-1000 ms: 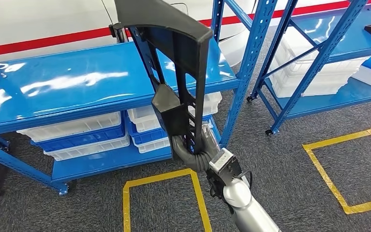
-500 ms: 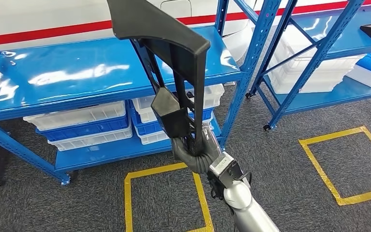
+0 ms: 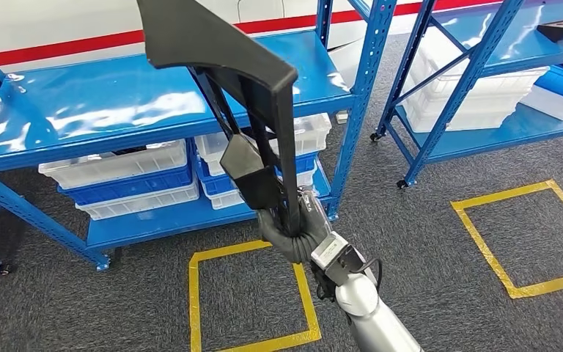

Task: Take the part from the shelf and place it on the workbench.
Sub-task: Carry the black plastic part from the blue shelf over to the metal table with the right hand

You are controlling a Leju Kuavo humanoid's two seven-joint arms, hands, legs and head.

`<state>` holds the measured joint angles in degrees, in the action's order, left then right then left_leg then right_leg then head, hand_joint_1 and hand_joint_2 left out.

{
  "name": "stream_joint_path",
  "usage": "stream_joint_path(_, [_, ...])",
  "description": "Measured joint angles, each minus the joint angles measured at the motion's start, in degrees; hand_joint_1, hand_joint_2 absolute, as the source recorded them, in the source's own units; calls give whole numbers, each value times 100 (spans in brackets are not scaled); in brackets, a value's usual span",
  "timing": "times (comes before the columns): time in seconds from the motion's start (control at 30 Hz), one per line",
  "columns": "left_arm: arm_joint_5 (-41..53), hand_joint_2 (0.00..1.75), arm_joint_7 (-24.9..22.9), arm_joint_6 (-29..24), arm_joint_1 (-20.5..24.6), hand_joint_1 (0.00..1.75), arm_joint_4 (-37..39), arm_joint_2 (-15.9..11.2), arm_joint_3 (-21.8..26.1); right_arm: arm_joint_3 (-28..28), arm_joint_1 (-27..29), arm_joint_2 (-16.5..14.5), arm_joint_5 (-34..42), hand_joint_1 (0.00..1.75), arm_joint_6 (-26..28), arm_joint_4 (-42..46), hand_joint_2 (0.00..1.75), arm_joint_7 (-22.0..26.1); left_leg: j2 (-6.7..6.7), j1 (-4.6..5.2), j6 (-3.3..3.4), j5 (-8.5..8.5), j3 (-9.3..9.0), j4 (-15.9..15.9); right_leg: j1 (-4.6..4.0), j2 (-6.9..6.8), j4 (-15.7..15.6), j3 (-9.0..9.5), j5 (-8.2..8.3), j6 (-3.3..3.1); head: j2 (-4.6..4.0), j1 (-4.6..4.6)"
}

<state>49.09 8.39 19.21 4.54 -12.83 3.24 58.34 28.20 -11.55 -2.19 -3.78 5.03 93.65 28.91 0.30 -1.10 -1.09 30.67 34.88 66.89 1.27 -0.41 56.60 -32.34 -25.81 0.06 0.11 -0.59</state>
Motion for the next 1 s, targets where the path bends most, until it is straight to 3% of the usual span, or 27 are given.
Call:
stream_joint_path(0.07, [0,175,17,0,10,0,0,-7,0,18,-4,-2,-22,175,-7,-1,175,13,99,18,42,-179,-498,-770,-26,-29,6,-19,41,47,0,-3])
stream_joint_path(0.1, [0,175,30,1,15,0,0,-8,0,27,-6,-3,-31,175,-8,-1,175,21,128,35,74,-198,-601,-965,-40,-49,10,-26,60,77,0,-8])
stream_joint_path(0.17, [1,175,60,1,16,0,0,-12,0,45,-10,-2,-50,175,-10,-1,175,39,83,67,157,-223,-570,-1027,-51,-96,0,-40,105,150,0,-22])
stream_joint_path(0.23, [4,175,94,-1,11,0,0,-10,0,60,-10,2,-74,175,-13,-1,175,57,37,61,253,-297,-531,-1077,-53,-106,92,-118,50,195,0,-33])
stream_joint_path(0.3, [8,175,120,-2,10,0,0,-6,0,63,-6,13,-86,175,-14,-1,175,70,-8,55,344,-385,-473,-1109,-54,-61,601,-362,-248,164,0,-42])
stream_joint_path(0.37, [12,175,137,-2,3,0,0,-8,0,63,14,32,-87,175,-14,-1,175,76,-68,73,377,-442,-390,-1102,-54,-23,1391,-683,-601,123,0,-45])
stream_joint_path(0.4, [16,175,149,-2,-3,0,0,-8,0,63,26,43,-88,175,-14,-1,175,77,-102,82,378,-466,-355,-1096,-54,-15,1636,-766,-684,131,0,-44])
stream_joint_path(0.43, [30,175,167,-2,-9,0,0,-7,0,63,34,54,-89,175,-14,-1,175,77,-140,89,374,-485,-328,-1089,-55,-7,1661,-738,-675,156,0,-44])
stream_joint_path(0.47, [46,175,189,-2,-13,0,0,-3,-1,63,37,62,-90,175,-14,-1,175,78,-184,94,367,-499,-310,-1079,-56,10,1442,-589,-581,191,0,-44])
stream_joint_path(0.53, [78,175,232,-2,-16,0,0,11,-2,63,34,71,-95,175,-14,-1,175,80,-268,108,346,-511,-287,-1050,-59,125,612,-115,-319,234,0,-45])
stream_joint_path(0.6, [90,175,255,-2,-14,0,0,22,-2,63,30,73,-102,175,-13,-1,175,84,-343,128,302,-526,-242,-1020,-65,229,67,168,-187,206,0,-43])
stream_joint_path(0.7, [96,175,276,-2,-41,0,0,19,-2,62,28,73,-103,175,-13,-1,175,91,-403,115,203,-560,-165,-998,-36,174,-6,178,-139,115,0,-39])
stream_joint_path(0.77, [99,175,296,1,-51,0,0,17,-2,62,23,68,-104,175,-12,-1,175,95,-286,96,144,-413,-58,-790,4,99,-27,178,-104,47,0,-28])
stream_joint_path(0.87, [105,175,310,9,-42,0,0,23,-2,61,27,64,-105,175,-11,-1,175,97,-91,51,49,128,431,268,-2,-39,-33,159,-92,-1,0,-7])
stream_joint_path(0.9, [105,175,310,9,-45,0,0,24,-2,61,31,64,-105,175,-11,-1,175,97,-73,37,25,220,568,561,-6,-88,-32,154,-93,-1,0,-7])
stream_joint_path(0.93, [105,175,309,9,-50,0,0,24,-2,61,35,64,-105,175,-11,-1,175,97,-58,26,9,206,613,663,-8,-135,-31,151,-93,-1,0,-7])
stream_joint_path(0.97, [104,175,304,9,-53,0,0,22,-2,62,37,63,-105,175,-11,-1,175,97,-40,16,4,86,537,529,-8,-180,-30,154,-94,0,0,-7])
stream_joint_path(1.0, [103,175,298,9,-53,0,0,20,-2,62,38,61,-105,175,-11,-1,175,97,4,7,7,-102,354,192,-8,-222,-29,160,-95,2,0,-7])
